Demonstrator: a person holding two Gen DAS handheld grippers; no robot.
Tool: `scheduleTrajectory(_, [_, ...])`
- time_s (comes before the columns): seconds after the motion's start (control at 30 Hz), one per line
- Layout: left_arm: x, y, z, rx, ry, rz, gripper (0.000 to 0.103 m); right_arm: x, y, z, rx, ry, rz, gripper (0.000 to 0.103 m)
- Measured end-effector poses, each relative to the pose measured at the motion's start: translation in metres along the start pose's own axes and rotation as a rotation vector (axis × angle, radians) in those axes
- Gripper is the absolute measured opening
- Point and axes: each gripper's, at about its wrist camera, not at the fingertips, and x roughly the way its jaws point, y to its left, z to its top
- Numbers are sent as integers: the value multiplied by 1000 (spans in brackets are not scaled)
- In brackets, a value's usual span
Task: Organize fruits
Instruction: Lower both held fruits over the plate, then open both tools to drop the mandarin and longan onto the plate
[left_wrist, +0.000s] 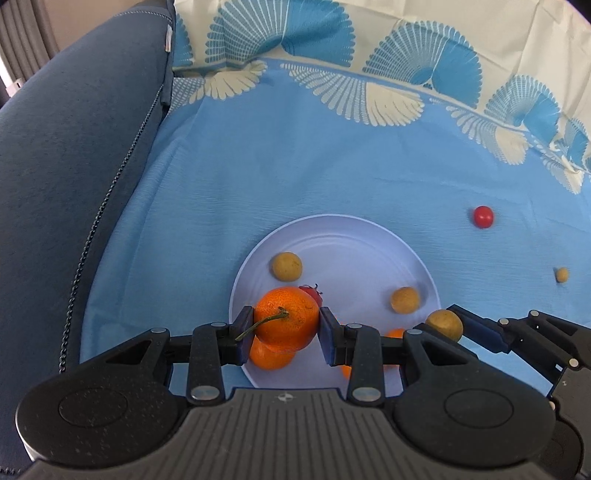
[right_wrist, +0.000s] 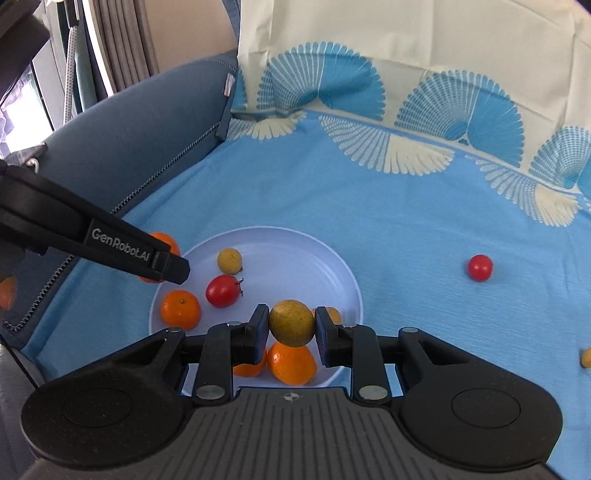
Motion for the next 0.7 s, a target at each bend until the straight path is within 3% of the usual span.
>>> scheduleTrajectory(0.2, [16, -2, 6, 22, 11, 3, 42, 18, 0, 2, -27, 11, 10, 28])
scheduleTrajectory(0.23, [16, -3, 7, 33, 6, -1, 54, 20, 0, 3, -35, 13, 13, 28])
scheduleTrajectory(0.27, [14, -3, 8, 39, 2, -3, 83, 22, 0, 4, -48, 13, 22, 28])
scheduleTrajectory(0.33, [6, -2, 11, 31, -45, 4, 103, 22, 3, 8, -80, 4, 40, 38])
scheduleTrajectory(0.4, [-6, 0, 9, 37, -92, 10, 103, 16, 6, 10, -112, -19, 48, 67])
scheduleTrajectory(0.47, [-15, 0, 5, 43, -97, 25, 103, 7, 8, 11, -126, -41, 42, 78])
scheduleTrajectory(0.6, [-36, 5, -16, 42, -94, 65, 103, -15, 11, 6, -112, -24, 18, 92])
scheduleTrajectory(0.7, [-53, 7, -37, 28, -78, 84, 103, -35, 13, -4, -75, -8, -7, 96])
